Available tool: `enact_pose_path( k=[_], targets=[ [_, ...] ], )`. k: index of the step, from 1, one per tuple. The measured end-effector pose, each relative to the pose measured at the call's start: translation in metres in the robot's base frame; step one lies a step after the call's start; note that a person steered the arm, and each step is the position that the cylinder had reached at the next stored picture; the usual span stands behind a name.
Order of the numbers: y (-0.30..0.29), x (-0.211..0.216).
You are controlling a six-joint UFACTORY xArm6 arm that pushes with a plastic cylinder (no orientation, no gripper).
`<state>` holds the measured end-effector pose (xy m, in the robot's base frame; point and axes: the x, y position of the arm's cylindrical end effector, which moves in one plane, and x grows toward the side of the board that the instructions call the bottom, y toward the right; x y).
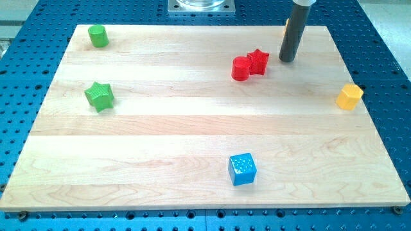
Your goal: Slide the arm to the top left side of the yellow hexagon
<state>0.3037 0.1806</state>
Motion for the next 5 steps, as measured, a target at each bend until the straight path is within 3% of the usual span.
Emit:
enact_pose_path(
  k=[2, 4, 5],
  targets=[
    [-0.009, 0.002],
    [-0.027, 0.084],
    [-0.03, 0.064]
  ],
)
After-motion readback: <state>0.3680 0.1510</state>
